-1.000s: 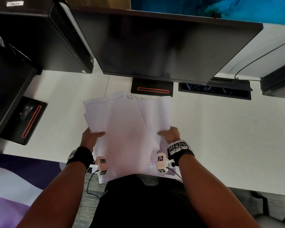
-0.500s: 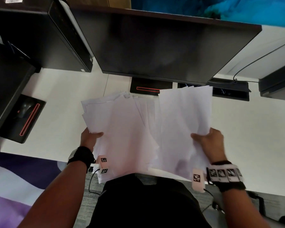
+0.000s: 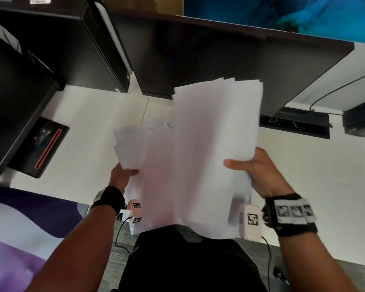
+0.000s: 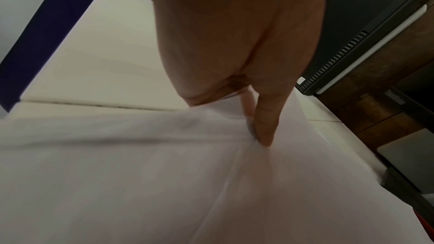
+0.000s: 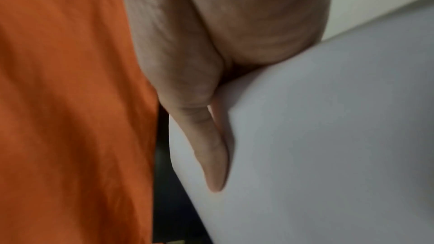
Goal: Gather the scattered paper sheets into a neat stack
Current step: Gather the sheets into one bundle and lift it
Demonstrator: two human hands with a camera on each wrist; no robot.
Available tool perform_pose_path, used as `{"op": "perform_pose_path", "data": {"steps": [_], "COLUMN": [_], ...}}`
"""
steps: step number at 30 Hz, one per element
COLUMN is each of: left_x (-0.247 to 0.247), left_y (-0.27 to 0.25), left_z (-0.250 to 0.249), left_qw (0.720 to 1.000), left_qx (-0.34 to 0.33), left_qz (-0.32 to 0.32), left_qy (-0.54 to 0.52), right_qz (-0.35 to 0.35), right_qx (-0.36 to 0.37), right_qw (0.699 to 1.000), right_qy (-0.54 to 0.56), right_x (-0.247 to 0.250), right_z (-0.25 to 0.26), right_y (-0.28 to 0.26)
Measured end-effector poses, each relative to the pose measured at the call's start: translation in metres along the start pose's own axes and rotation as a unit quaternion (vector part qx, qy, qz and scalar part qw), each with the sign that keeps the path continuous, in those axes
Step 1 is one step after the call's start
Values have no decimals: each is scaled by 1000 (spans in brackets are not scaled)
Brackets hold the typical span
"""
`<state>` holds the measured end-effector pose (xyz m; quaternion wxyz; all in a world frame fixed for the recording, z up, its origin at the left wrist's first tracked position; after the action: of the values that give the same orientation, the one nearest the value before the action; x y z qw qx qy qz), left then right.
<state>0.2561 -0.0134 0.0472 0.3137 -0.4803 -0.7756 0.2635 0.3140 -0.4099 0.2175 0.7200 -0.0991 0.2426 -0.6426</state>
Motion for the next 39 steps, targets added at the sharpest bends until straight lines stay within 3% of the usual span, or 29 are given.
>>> {"op": "perform_pose_path", "data": {"steps": [2,5,8,10,16,20,23,25,31,34,36,37,39], "left_x": [0,5,10,11,1,-1,-1,-1,5,3,1,0,-4], "left_y": [2,8,10,12,8,9,9,11,17,15,16,13,9], "left_z": [0,3,8,9,10,16,20,22,31,35,35,33,31], "left_qw": [1000,999,997,997,998,997,997,995,990,985,984,984,984], "left_qx": [4,25,62,60,44,65,70,76,84,114,109,106,106], "left_qz": [-11,-34,-42,-42,-21,8,27,47,89,95,96,98,98], "left_qy": [-6,-7,-6,-2,-26,-52,-34,-38,-75,-93,-105,-108,-100], "right_qz": [-1,-63,-108,-143,-134,-175,-143,-126,-122,-82,-82,-89,-103], "right_qx": [-34,-87,-156,-189,-172,-209,-230,-229,-208,-223,-218,-211,-202], "right_qw": [999,987,919,879,862,842,822,827,898,915,921,919,887], "right_qy": [-29,-121,-345,-413,-458,-466,-501,-497,-368,-326,-313,-322,-401], "right_x": [-13,-14,-9,-13,-52,-50,-47,-43,-37,-14,-8,-16,-42], "right_z": [-29,-86,-132,-145,-160,-156,-152,-152,-153,-213,-223,-206,-155], "right_y": [26,67,92,93,99,99,101,107,117,151,160,152,120]}}
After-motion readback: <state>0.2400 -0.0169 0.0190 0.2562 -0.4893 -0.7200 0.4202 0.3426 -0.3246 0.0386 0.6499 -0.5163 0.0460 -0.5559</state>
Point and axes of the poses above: each hand's wrist, its own y-axis towards the middle knuckle, its own x-axis out of the back of the hand, z = x × y, the point moved 7 cm from there along y, towards the middle knuckle, and after that the axes turned 4 degrees about x, right-handed, at the moved point
